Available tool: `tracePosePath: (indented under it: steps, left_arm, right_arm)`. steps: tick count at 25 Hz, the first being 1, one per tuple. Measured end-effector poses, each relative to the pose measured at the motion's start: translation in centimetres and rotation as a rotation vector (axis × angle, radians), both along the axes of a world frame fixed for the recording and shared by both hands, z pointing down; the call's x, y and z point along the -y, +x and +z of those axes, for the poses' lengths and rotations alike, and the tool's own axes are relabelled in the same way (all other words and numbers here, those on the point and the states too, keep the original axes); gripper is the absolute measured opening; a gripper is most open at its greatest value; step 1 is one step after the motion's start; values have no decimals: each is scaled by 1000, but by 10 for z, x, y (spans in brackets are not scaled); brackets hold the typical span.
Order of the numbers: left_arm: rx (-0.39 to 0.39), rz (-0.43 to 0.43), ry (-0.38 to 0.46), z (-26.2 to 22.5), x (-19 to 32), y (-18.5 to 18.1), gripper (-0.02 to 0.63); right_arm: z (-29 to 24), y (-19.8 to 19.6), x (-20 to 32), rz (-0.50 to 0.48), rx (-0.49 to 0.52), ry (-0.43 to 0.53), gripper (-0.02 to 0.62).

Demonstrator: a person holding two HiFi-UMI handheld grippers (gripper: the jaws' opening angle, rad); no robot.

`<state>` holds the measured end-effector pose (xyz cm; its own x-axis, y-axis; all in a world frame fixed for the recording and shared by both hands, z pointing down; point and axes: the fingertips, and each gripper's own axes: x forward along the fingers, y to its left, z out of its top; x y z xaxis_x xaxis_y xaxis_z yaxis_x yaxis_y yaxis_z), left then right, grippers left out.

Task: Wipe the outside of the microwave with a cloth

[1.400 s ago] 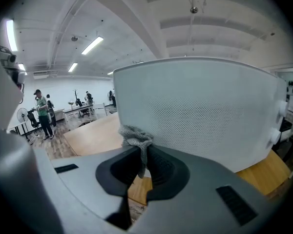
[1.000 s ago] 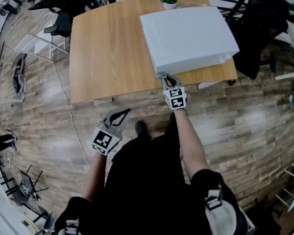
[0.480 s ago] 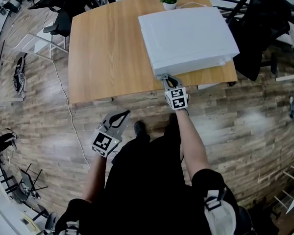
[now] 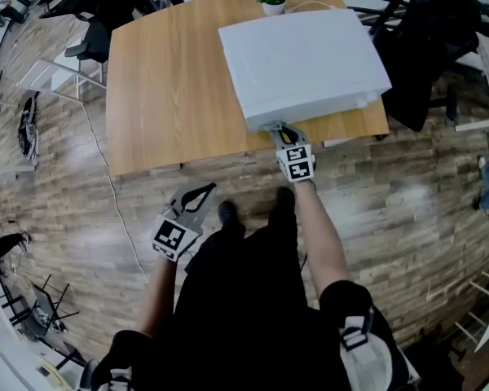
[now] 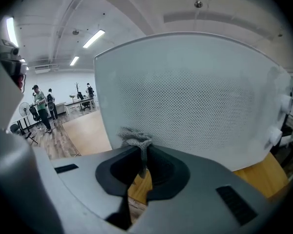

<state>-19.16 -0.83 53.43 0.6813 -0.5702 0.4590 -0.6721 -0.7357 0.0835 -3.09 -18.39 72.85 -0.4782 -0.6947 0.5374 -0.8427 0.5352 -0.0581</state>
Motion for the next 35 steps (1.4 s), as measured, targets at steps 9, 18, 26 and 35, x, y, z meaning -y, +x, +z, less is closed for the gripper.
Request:
tracePosePath:
  steps: [9, 18, 26, 35]
  left_arm:
    - [-6, 2, -10, 3, 12, 27, 3]
    - [-1, 0, -6, 3, 24, 51, 3]
    - [-7, -9, -12, 6, 32, 76, 3]
    - [-10, -28, -15, 10, 39, 103, 3]
  right_arm:
    - [10, 41, 12, 19, -16, -22, 29]
    - [17, 81, 23, 33, -37, -36, 29]
    - [21, 131, 36, 75, -54, -46, 29]
    - [28, 177, 48, 85, -79, -50, 29]
